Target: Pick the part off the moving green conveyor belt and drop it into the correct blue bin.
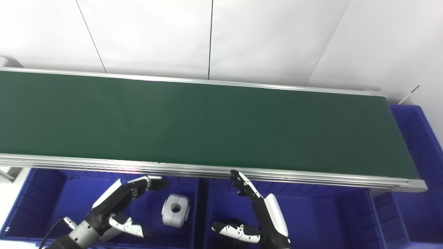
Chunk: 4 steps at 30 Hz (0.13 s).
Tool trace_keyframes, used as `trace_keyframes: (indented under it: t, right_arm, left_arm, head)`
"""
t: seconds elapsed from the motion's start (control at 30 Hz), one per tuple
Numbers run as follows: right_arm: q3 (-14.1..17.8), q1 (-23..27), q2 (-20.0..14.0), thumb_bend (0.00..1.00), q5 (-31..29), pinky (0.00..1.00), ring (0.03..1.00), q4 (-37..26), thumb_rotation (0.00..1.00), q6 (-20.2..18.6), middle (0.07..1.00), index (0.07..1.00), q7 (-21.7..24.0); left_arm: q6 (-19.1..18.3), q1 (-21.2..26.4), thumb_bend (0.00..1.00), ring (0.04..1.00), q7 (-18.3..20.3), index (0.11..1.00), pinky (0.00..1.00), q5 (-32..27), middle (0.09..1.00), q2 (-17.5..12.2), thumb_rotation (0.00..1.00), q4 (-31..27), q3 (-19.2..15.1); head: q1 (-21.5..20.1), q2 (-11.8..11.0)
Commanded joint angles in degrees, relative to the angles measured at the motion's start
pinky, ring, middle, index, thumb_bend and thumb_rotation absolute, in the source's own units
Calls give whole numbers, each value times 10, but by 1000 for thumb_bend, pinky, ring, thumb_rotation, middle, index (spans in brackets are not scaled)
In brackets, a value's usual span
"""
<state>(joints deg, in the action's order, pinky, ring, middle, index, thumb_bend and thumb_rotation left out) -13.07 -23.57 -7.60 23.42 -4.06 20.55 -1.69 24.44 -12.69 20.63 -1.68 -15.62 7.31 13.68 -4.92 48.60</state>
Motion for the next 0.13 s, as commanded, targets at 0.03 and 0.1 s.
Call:
trace_keyframes:
  t: [0.03, 0.1]
  right_arm:
    - [4, -3, -1, 771, -2, 718, 810, -17, 485, 1, 853, 906, -2]
    - [4, -3, -1, 768, -3, 712, 807, -17, 481, 2, 851, 906, -1]
  left_arm:
    - [23, 2, 834, 774, -6, 760, 737, -16, 786, 9, 224, -4, -14]
    - [24, 1, 832, 772, -6, 758, 719, -14, 792, 13, 221, -2, -19]
  head:
    - [3, 0]
    - [2, 0]
